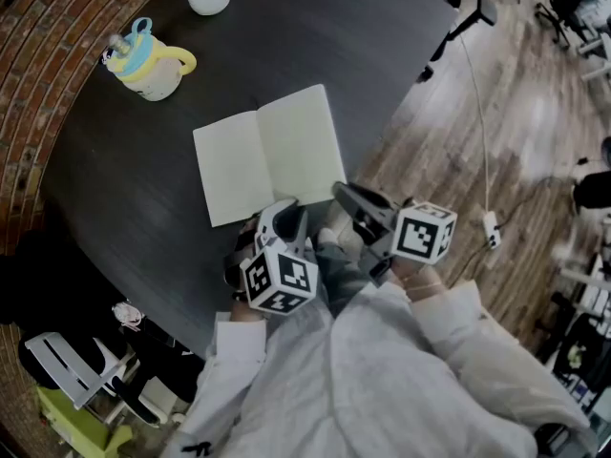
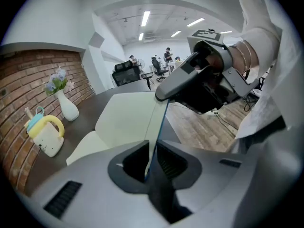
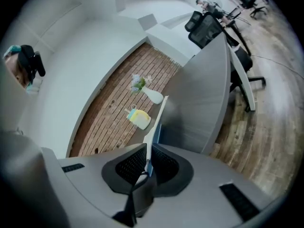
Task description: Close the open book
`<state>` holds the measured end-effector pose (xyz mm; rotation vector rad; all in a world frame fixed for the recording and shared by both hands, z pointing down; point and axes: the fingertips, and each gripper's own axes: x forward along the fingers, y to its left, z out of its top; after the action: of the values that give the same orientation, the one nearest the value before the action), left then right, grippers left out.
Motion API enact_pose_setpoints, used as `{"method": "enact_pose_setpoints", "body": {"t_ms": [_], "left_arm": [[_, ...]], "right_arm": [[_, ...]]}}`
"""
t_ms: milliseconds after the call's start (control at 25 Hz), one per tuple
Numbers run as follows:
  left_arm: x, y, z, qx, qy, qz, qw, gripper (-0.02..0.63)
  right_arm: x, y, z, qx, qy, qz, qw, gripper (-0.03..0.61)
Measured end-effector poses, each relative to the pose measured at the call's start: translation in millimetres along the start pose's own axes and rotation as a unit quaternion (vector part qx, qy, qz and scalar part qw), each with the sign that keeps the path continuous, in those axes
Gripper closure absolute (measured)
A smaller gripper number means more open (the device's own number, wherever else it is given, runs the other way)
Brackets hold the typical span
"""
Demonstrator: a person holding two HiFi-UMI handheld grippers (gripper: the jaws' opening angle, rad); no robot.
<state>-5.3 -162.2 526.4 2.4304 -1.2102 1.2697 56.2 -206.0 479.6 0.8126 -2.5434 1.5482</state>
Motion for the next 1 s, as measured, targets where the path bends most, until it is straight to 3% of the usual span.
{"method": "enact_pose_setpoints", "body": {"t_ms": [200,360,600,800,1000], "left_arm": [[-6.5,1.3,-1.8,-0.078,-0.015,-0.014,0.9967,0.566],[-17.7,4.2,-4.3,-0.148,-0.033,-0.013,0.9883,0.568],[-41.8,21.8,-3.4,-0.261,-0.096,0.002,0.9605,0.568],[-57.0,39.2,-12.4,-0.305,-0.129,0.017,0.9434,0.586],[-73.6,53.7,-19.0,-0.364,-0.163,0.014,0.9168,0.601]], "right_arm": [[3.4,19.8,1.5,-0.048,0.023,0.012,0.998,0.548],[8.5,38.2,0.1,-0.077,0.039,0.029,0.996,0.548],[15.5,51.0,-1.8,-0.093,0.053,0.035,0.994,0.549],[23.0,63.4,-3.8,-0.112,0.067,0.047,0.990,0.549],[32.2,74.0,-6.6,-0.137,0.075,0.046,0.987,0.549]]}}
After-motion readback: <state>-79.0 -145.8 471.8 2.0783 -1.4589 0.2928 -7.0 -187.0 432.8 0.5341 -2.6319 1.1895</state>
